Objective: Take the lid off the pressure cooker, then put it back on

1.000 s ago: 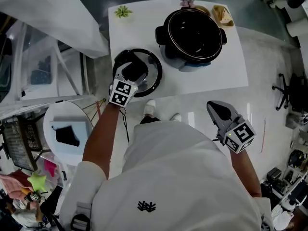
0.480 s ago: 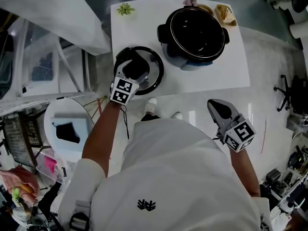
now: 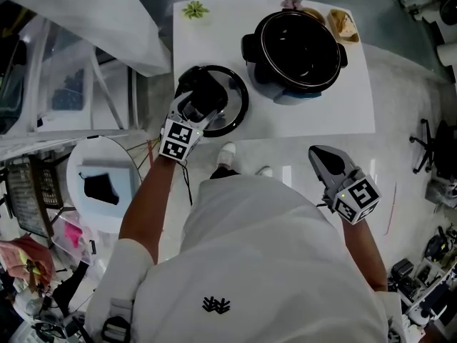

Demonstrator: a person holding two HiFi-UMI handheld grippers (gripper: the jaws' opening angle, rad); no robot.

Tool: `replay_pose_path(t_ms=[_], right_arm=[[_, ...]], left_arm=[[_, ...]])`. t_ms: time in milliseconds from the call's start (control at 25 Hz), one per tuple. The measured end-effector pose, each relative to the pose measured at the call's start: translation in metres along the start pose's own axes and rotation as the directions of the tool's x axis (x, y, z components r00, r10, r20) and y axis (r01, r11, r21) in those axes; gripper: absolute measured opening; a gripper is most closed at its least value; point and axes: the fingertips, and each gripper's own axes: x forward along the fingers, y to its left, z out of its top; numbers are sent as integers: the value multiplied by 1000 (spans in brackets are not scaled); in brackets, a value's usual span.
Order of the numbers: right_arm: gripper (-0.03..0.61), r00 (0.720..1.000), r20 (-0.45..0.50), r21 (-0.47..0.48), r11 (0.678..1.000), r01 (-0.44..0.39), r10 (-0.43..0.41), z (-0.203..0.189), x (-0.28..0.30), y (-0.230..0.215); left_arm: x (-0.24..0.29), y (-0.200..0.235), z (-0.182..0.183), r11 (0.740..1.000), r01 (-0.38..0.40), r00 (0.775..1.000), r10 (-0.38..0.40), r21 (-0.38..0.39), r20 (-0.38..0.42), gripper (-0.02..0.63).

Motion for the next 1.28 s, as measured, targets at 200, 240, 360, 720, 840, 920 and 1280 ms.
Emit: replay_pose_path(t_ms=[200,240,360,720,840,920,1280], right_arm=[[14,999,-3,-14,999,-32,32,1,6,2],[14,999,-3,-17,999,-36,36,2,8,2],[14,999,-1,-23,999,-42,42,5,10,4],[14,1000,-4,-6,1000,-15,15,1,7,0],[14,1000,-4,2,1000,4,-4,0,4,-2],[14,1000,-4,6,1000,18,-18,-1,2,-4],[14,998,-9,27,998,60,-60,-5,-3,-8]], left_arm=[[-11,2,-4,1000,-27,1000,26,-13,-3,333],[-13,3,-6,999,-30,1000,30,-15,-5,333],[-15,5,-7,999,-34,999,34,-16,-9,333],[4,0,0,1000,6,1000,-6,-3,-4,344],[15,-3,5,1000,27,1000,-27,4,0,345],[21,-5,6,999,41,999,-41,11,0,345],[38,-4,3,998,64,998,-64,17,-17,333]])
